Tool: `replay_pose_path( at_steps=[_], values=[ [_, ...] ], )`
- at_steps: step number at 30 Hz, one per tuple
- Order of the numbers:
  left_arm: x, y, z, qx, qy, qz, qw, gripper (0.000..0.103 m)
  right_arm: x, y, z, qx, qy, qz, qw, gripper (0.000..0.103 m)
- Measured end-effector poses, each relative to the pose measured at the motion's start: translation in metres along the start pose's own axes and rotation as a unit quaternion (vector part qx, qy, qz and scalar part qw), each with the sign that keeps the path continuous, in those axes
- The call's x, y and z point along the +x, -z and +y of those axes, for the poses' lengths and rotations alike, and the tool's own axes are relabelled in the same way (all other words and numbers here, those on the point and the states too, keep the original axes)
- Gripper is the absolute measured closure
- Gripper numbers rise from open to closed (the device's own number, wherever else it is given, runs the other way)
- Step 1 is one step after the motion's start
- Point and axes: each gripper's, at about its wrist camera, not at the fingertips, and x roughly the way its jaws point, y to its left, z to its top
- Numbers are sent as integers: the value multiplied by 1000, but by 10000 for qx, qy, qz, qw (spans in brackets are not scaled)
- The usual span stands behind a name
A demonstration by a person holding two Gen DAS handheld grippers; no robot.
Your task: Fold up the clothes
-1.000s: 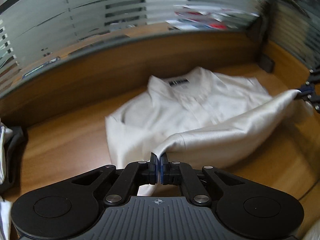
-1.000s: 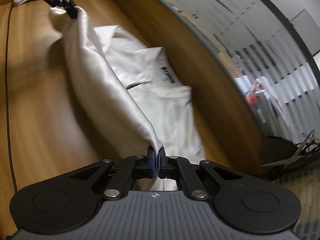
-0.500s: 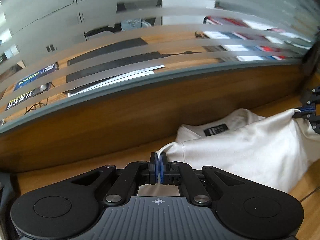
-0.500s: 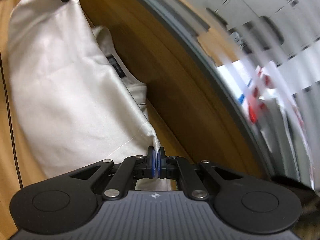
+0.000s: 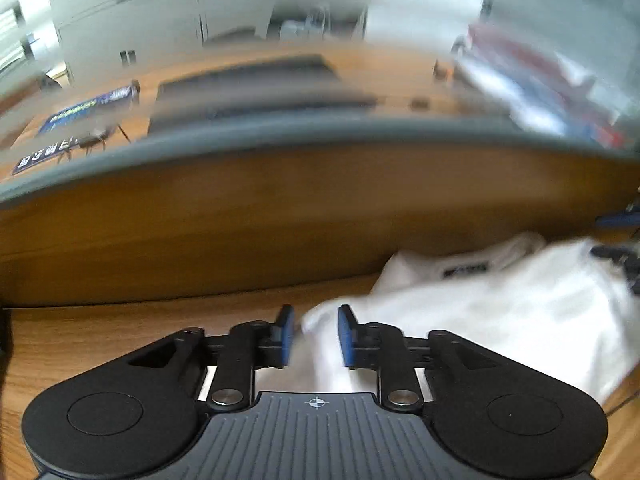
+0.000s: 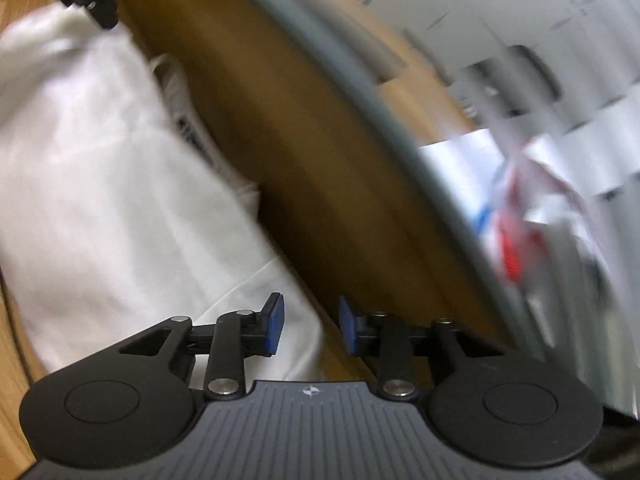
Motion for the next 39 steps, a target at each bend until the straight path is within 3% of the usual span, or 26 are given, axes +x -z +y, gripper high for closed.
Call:
replay_pose_path(
  at_steps=[6, 10, 14, 18, 21, 23, 27, 29, 31, 33, 35, 36, 39],
  values=[
    [-44, 14, 13, -348, 221, -43, 9991, 43, -55, 24, -20, 1117, -101, -278, 9933, 32],
    [-68, 41, 21, -652, 247, -102, 9975, 34, -76, 57, -16, 1843, -301, -187, 9822, 23],
    [-79, 68, 26, -602, -118, -90, 9981, 23, -85, 93, 4, 2427, -441, 7, 9691, 20],
    [-79, 94, 37, -753, -276, 109, 9967, 23, -76, 124, 19, 2976, -556, 223, 9528, 20],
    [-73, 110, 51, -958, -300, 253, 9946, 23, -65, 139, 23, 3485, -642, 205, 9349, 20],
    [-66, 115, 58, -1055, -297, 334, 9934, 23, -54, 141, 22, 3637, -592, 164, 9295, 20],
    [-50, 117, 64, -1380, -74, 443, 9894, 35, -36, 140, 21, 3706, -546, 235, 9269, 23],
    [-45, 117, 65, -1529, 3, 419, 9874, 45, -27, 140, 18, 3808, -623, 300, 9221, 33],
    [-42, 116, 66, -1662, 106, 332, 9855, 57, -20, 141, 16, 3947, -767, 340, 9150, 53],
    [-37, 114, 64, -1686, 155, 343, 9850, 77, -16, 141, 16, 4025, -848, 327, 9109, 65],
    [-34, 112, 61, -1613, 76, 370, 9862, 88, -14, 141, 16, 4082, -915, 302, 9078, 78],
    [-33, 111, 58, -1547, 1, 397, 9872, 89, -14, 142, 17, 4121, -976, 316, 9054, 83],
    [-30, 108, 49, -1329, -189, 521, 9896, 91, -17, 143, 21, 4164, -1044, 373, 9024, 87]
  ],
)
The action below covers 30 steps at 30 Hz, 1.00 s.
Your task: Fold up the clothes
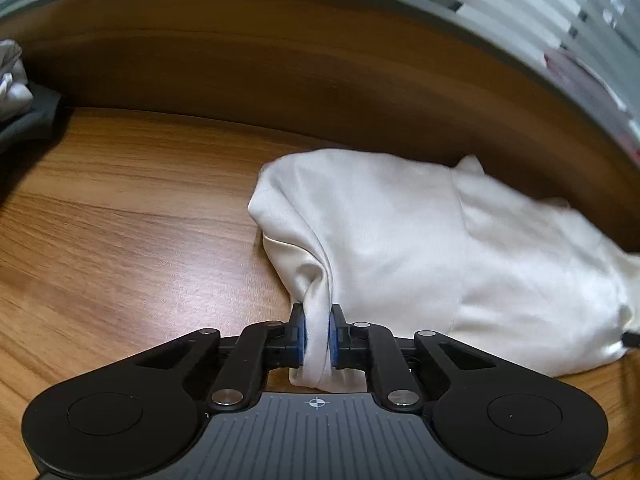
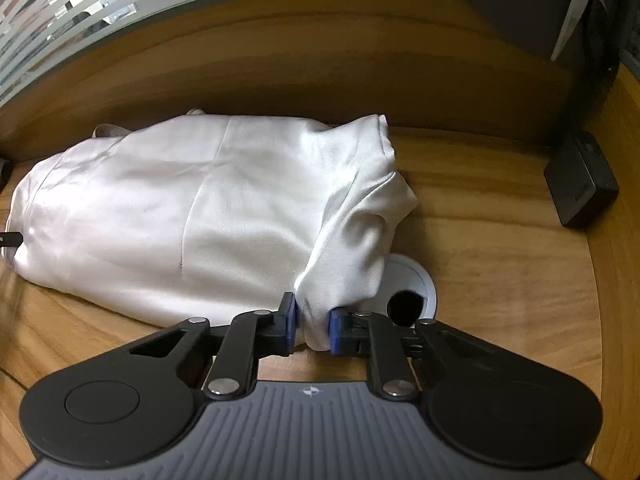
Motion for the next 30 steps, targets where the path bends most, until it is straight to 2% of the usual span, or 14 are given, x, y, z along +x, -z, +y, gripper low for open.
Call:
replay_pose_path(
  at_steps=[4, 10, 18, 25, 30],
  values=[
    [-12, 4, -1, 62, -73, 89, 9999, 92, -8, 12, 6, 117, -29, 83, 9999, 90],
    [-40, 28, 10, 148, -38, 211, 9997, 92, -30, 49, 18, 217, -167, 225, 9994, 91],
    [-93, 88, 30, 89, 22, 439, 9990, 92, -69, 122, 38, 356, -388, 527, 9972, 91],
    [-139, 149, 33, 550, 146, 612, 9965, 91, -116, 188, 37, 504, -452, 792, 9946, 91],
    [-152, 171, 31, 659, 195, 728, 9950, 90, -135, 215, 39, 558, -382, 848, 9941, 89]
  ],
)
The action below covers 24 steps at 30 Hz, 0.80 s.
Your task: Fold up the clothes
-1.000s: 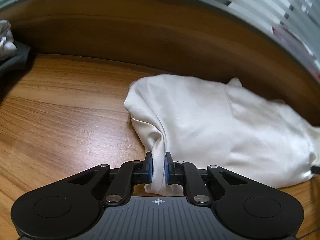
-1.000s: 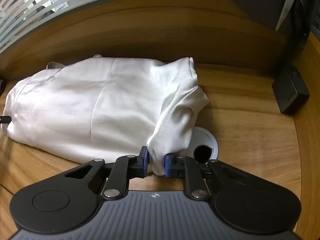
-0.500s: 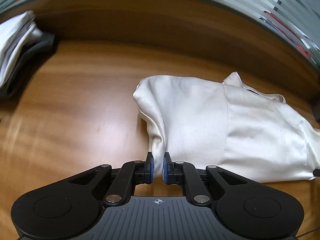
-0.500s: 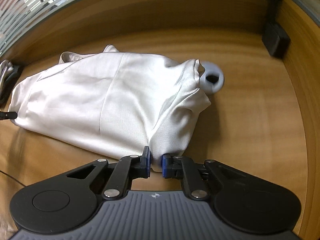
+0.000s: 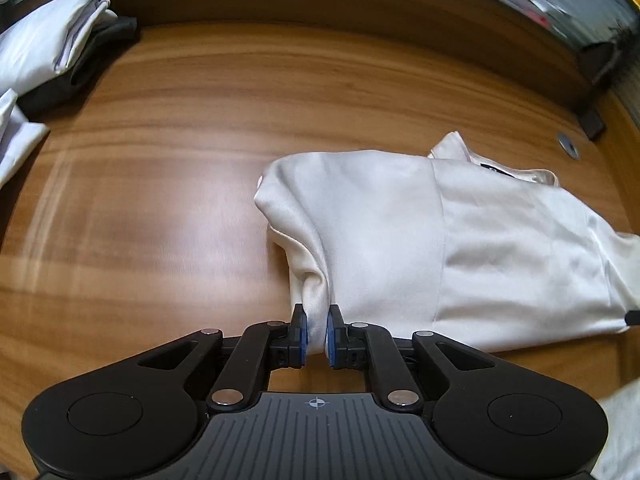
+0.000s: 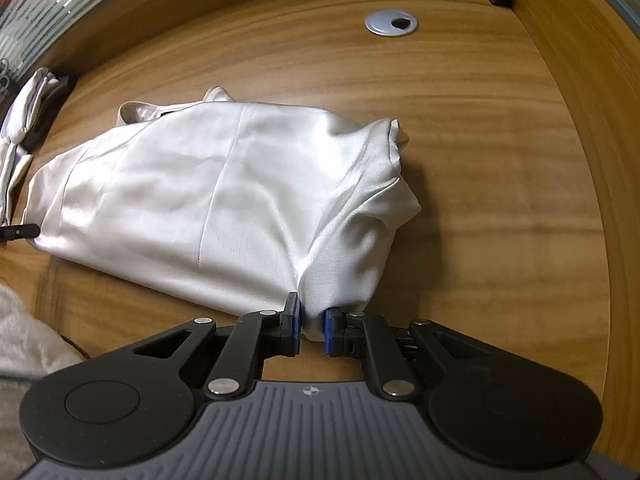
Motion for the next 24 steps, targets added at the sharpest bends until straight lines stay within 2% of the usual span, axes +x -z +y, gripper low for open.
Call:
replay_pose_path(
  at_steps=[3, 5, 8, 10, 12, 14, 16, 20, 24],
  values=[
    [-4, 2, -2, -46, 23, -21, 10000, 86, -6, 7, -2, 31, 130, -87, 9999, 81],
    [-5, -8, 2, -90, 41, -118, 9999, 84, -12, 8, -2, 9, 275, -186, 9994, 75],
    [-21, -14, -1, 24, -18, -399, 9992, 77, -27, 6, 1, -88, 488, -387, 9980, 71],
    [-35, -16, -6, 93, -70, -640, 9979, 70, -39, 5, 4, -102, 594, -577, 9965, 59],
    [-43, -19, -13, 139, -40, -877, 9960, 64, -47, 1, 8, -134, 629, -821, 9945, 56],
    [-43, -23, -22, 280, -9, -972, 9949, 63, -53, -3, 14, -212, 588, -1033, 9927, 55],
    [-35, -27, -32, 432, -25, -938, 9946, 62, -51, -7, 17, -263, 456, -1113, 9924, 55],
    [-3, -32, -42, 559, 245, -689, 9958, 62, -27, -16, 16, -245, 256, -1013, 9942, 55],
    [32, -33, -44, 512, 170, -370, 9979, 62, 6, -25, 1, -241, 404, -856, 9952, 56]
  ],
)
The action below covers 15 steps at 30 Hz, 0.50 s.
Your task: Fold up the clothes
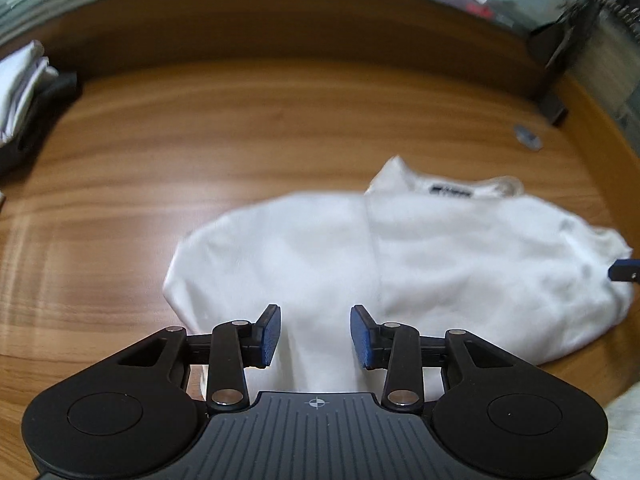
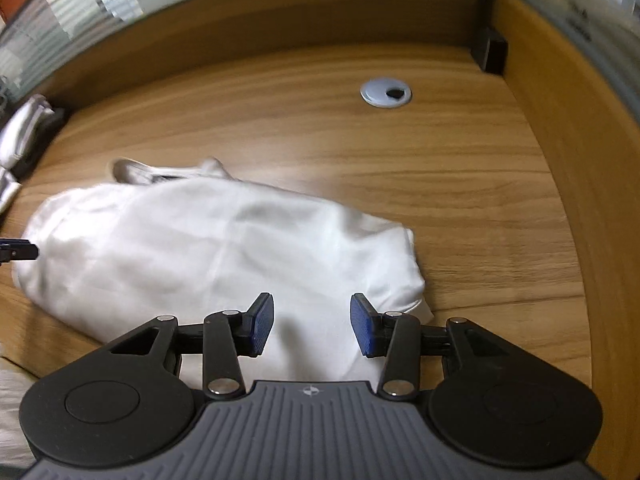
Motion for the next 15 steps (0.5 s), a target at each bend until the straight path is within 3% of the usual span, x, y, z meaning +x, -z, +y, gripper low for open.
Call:
replay_pose_path(
  at_steps=[6, 11, 15],
  values=[
    [25, 3, 6, -88, -75, 151, 9998, 60, 28, -4, -19, 119, 179, 103, 9997, 56],
    [16, -1, 3, -103, -105, 56, 9999, 49, 13, -15, -14, 93, 84, -22, 9999, 55],
    [5, -7, -1, -118, -23, 15, 9999, 43, 0, -26, 0, -10, -23, -88, 10000, 48]
  ],
)
